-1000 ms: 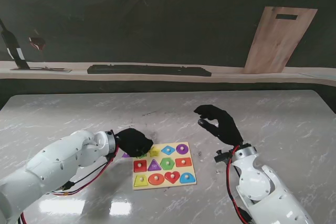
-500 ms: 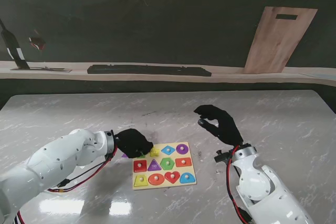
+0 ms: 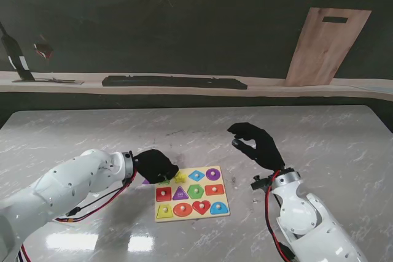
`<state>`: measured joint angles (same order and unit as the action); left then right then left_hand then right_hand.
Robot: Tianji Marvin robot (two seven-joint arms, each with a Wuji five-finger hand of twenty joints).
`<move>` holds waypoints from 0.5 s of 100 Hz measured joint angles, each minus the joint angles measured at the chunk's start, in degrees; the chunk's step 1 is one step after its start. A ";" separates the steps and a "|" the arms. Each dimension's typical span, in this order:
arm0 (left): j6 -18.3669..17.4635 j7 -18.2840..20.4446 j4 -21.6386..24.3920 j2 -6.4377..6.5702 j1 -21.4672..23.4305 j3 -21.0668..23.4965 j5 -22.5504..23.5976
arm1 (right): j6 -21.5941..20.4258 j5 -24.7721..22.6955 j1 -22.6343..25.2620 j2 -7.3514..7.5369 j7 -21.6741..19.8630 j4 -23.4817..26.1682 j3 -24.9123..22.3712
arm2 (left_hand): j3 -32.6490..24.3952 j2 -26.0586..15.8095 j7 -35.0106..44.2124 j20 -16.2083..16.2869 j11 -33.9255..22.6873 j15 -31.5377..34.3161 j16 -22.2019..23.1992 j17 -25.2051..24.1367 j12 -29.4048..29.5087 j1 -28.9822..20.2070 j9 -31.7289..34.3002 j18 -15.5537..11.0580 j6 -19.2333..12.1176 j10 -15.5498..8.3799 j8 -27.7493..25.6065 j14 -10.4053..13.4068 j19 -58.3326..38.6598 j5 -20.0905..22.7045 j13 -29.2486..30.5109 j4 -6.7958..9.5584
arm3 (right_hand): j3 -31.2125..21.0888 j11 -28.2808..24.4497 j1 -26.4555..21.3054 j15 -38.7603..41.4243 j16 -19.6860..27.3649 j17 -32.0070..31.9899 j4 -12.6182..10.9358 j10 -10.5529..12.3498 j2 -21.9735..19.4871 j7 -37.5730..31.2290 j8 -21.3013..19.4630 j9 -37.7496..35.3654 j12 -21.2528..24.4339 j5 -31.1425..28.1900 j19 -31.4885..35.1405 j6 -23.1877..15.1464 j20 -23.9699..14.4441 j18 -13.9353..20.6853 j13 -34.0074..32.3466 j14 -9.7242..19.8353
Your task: Fit puzzle pieces into a puzzle board
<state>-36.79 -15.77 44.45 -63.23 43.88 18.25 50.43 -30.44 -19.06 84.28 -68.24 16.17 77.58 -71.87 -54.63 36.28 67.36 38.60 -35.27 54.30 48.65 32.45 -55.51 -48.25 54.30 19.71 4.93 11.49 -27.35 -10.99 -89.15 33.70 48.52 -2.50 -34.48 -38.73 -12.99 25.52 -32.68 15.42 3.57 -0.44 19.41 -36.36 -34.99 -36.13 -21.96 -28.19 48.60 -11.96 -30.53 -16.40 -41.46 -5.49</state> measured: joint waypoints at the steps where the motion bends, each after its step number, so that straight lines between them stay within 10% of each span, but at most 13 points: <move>1: 0.05 0.00 0.00 0.00 0.00 -0.01 0.00 | 0.00 0.00 0.00 0.00 0.00 0.00 0.00 | 0.00 0.00 0.00 0.00 -0.12 0.00 0.00 0.00 -0.01 0.00 0.00 0.00 0.00 0.00 0.00 0.00 0.00 0.00 0.00 0.00 | 0.00 0.00 0.00 0.00 0.00 0.00 0.00 0.00 0.00 0.00 0.00 0.00 0.00 0.00 0.00 0.00 0.00 0.00 0.00 0.00; 50: 1.41 0.87 1.11 0.38 0.52 0.72 0.36 | -0.12 -0.08 0.17 0.00 0.03 0.06 -0.10 | 4.24 -1.22 -1.54 0.00 -1.99 0.02 0.00 -1.24 -1.67 -0.77 -2.61 0.00 -0.87 -1.42 0.04 1.65 0.00 -1.05 -1.44 -0.95 | 0.00 0.00 0.00 0.00 0.00 0.00 0.00 0.00 0.00 0.00 0.00 0.00 0.00 0.00 0.00 0.00 0.00 0.00 0.00 0.00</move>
<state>-35.38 -14.89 45.56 -62.85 44.40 18.97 50.78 -30.56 -19.14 84.45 -68.23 16.19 77.64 -71.97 -50.39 35.06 65.82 38.60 -37.26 54.32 48.65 31.21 -57.18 -49.02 51.69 19.71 4.06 10.07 -27.30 -9.34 -89.15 32.65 47.08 -3.45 -34.48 -38.73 -12.99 25.52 -32.68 15.42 3.57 -0.44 19.41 -36.36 -34.99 -36.13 -21.96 -28.19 48.60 -11.96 -30.53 -16.40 -41.46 -5.49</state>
